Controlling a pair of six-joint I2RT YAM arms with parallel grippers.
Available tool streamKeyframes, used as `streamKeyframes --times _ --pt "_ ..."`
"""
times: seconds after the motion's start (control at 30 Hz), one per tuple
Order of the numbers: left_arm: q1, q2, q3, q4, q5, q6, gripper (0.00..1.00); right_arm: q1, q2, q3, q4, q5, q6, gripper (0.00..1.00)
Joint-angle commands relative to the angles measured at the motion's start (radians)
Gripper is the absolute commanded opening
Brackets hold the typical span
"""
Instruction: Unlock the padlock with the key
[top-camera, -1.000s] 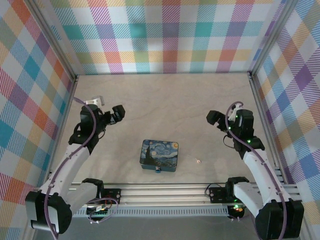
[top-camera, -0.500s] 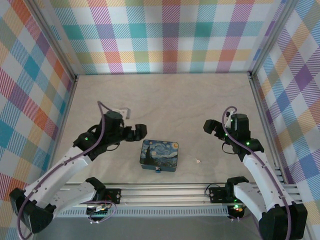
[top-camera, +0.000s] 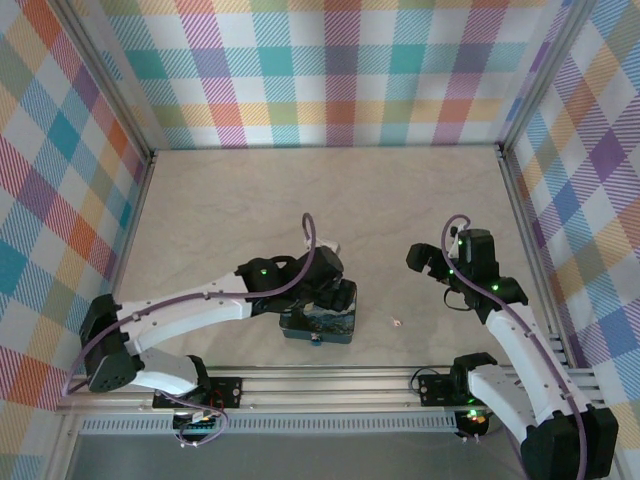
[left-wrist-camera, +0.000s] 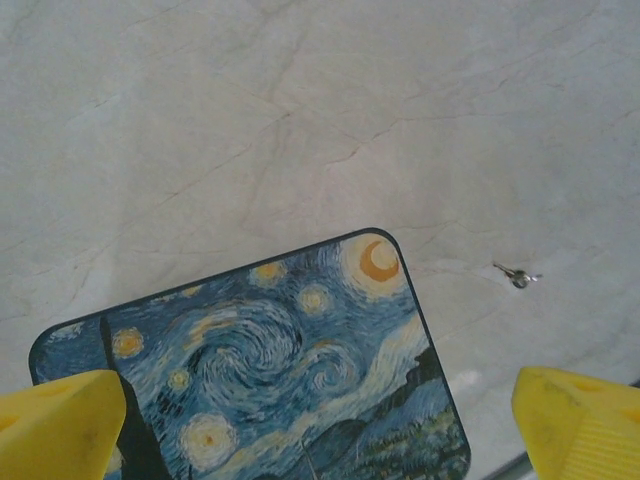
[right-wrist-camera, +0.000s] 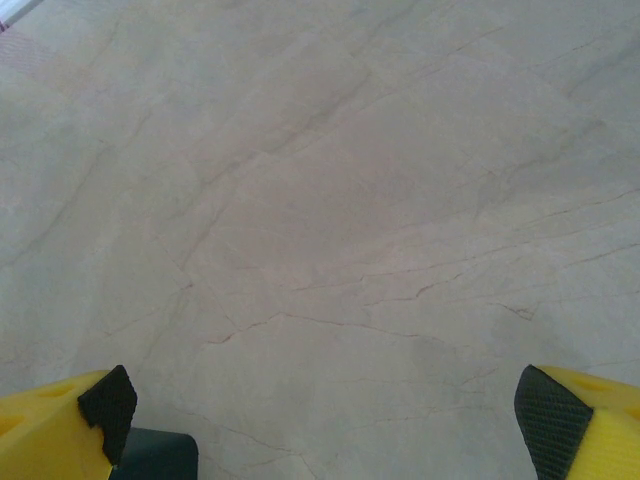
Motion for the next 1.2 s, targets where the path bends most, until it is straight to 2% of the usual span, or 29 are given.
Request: streamKeyframes --times 0.0,0.17,0.3,0.53,0.8,1.07,1.17 --pt "-0.021 0.054 0.026 -0.051 -0.072 -0.043 0.99 0.007 -0.023 0.018 -0.026 0.008 -0.018 1.0" --pt "-0.027 0.106 -0.01 -0.007 -0.072 -0.11 0.98 0.008 -0.033 0.012 -0.037 0.006 -0.02 1.0" --pt "-0.027 0.163 0.006 -0.059 -0.078 -0.187 0.88 0.008 -0.041 0.0 -0.037 0.008 -0.02 1.0" --pt "-0.027 0.245 -0.001 -0.085 -0.061 -0.285 0.82 0.008 -0.041 -0.008 -0.035 0.011 -0.019 1.0" --pt "-0.027 0.282 0.028 -0.146 -0.115 -0.278 0.75 0.008 -0.043 -0.011 -0.033 0.015 -0.018 1.0" --pt "-0.026 0.344 0.056 -0.171 -0.175 -0.247 0.75 0.008 -0.042 -0.016 -0.03 0.015 -0.015 1.0" --pt "-0.016 0.38 0.067 -0.148 -0.164 -0.202 0.74 0.008 -0.043 -0.017 -0.031 0.016 -0.015 1.0"
